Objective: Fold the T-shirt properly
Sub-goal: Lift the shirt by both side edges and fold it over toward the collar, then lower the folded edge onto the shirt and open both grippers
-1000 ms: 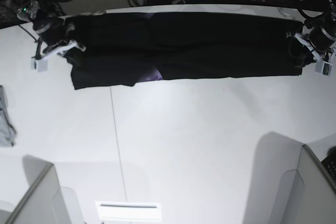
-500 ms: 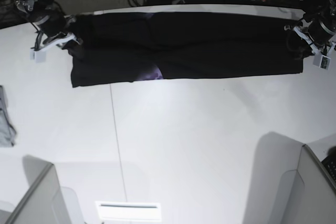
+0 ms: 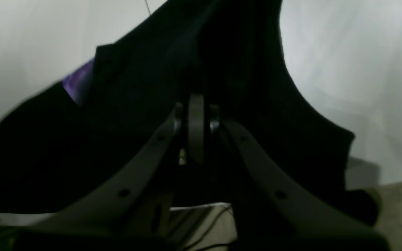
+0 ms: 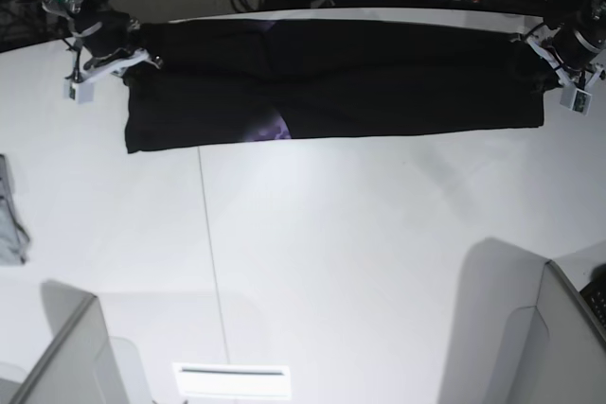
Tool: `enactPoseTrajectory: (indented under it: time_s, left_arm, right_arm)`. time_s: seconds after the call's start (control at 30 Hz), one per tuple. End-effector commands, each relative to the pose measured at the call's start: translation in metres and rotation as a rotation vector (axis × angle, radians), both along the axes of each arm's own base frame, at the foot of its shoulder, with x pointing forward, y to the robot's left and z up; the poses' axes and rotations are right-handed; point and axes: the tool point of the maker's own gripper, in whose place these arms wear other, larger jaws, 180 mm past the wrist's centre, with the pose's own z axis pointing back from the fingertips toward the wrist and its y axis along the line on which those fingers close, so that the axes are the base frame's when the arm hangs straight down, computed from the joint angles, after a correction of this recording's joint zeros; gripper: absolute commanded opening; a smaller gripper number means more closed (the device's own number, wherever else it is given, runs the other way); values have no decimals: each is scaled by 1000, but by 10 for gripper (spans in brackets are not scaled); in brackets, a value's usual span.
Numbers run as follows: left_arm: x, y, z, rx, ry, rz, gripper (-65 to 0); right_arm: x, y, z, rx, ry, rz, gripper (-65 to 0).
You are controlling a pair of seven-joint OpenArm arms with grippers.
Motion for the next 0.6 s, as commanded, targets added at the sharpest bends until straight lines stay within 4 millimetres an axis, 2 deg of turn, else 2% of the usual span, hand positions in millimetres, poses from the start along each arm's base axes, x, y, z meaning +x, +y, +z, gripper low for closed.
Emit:
enactPoseTrajectory:
  time_s: [0.0,0.33,0.57]
  left_arm:
    - [4,3,8,26,-21,-18,-650]
    - [-1,7,-7,101,17,3,-650]
    - [-4,11,-11,132,37,7,-650]
  right_arm:
    - [2,-4,4,-19,-21,4,-650]
    - [-7,-15,-24,-14,57,-26,-650]
    - [-5,-14,-24,-12,54,-26,-650]
